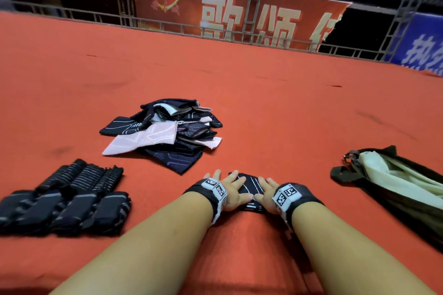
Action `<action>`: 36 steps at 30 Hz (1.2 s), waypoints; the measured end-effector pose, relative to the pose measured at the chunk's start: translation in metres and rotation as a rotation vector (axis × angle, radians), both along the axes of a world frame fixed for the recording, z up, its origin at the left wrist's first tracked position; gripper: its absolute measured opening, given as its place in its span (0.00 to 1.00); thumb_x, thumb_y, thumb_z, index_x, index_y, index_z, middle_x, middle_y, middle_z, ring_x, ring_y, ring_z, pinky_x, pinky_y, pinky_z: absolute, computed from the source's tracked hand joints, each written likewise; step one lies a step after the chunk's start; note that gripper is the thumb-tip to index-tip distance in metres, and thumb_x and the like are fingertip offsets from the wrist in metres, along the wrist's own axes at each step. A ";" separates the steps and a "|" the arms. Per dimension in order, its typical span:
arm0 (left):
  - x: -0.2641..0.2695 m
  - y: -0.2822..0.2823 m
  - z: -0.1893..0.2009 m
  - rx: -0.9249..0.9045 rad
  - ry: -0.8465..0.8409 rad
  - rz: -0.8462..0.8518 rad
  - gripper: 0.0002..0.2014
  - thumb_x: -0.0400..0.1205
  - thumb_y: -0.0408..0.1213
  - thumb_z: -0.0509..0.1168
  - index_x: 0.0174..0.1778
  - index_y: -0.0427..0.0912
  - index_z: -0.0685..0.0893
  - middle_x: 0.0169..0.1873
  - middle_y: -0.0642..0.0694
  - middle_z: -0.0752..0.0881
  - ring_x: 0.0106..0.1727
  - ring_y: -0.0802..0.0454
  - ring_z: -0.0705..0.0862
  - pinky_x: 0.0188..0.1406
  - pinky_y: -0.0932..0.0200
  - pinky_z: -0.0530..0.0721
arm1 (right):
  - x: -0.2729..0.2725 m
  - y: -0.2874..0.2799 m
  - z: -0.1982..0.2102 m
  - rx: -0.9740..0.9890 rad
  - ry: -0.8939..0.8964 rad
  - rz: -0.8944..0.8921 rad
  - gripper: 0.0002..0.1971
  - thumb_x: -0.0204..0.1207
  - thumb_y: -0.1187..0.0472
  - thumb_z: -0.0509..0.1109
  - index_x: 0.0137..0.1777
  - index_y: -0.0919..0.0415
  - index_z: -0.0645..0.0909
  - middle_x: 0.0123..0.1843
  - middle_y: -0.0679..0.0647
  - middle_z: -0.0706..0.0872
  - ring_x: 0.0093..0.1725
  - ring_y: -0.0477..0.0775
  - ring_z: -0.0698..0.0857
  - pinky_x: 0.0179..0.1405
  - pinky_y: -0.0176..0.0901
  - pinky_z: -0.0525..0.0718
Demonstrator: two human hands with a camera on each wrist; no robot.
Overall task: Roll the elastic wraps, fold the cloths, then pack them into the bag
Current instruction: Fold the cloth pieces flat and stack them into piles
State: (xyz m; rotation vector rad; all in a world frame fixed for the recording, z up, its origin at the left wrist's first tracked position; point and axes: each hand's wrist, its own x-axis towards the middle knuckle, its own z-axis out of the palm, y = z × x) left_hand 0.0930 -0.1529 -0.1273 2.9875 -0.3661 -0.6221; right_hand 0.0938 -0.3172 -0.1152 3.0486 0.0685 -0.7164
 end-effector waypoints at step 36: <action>0.061 0.214 0.054 -0.075 -0.295 0.377 0.17 0.80 0.41 0.65 0.63 0.37 0.83 0.64 0.39 0.82 0.63 0.38 0.84 0.57 0.51 0.82 | 0.048 0.162 0.013 0.018 -0.131 0.270 0.24 0.79 0.50 0.69 0.73 0.55 0.76 0.70 0.61 0.78 0.67 0.64 0.81 0.63 0.48 0.79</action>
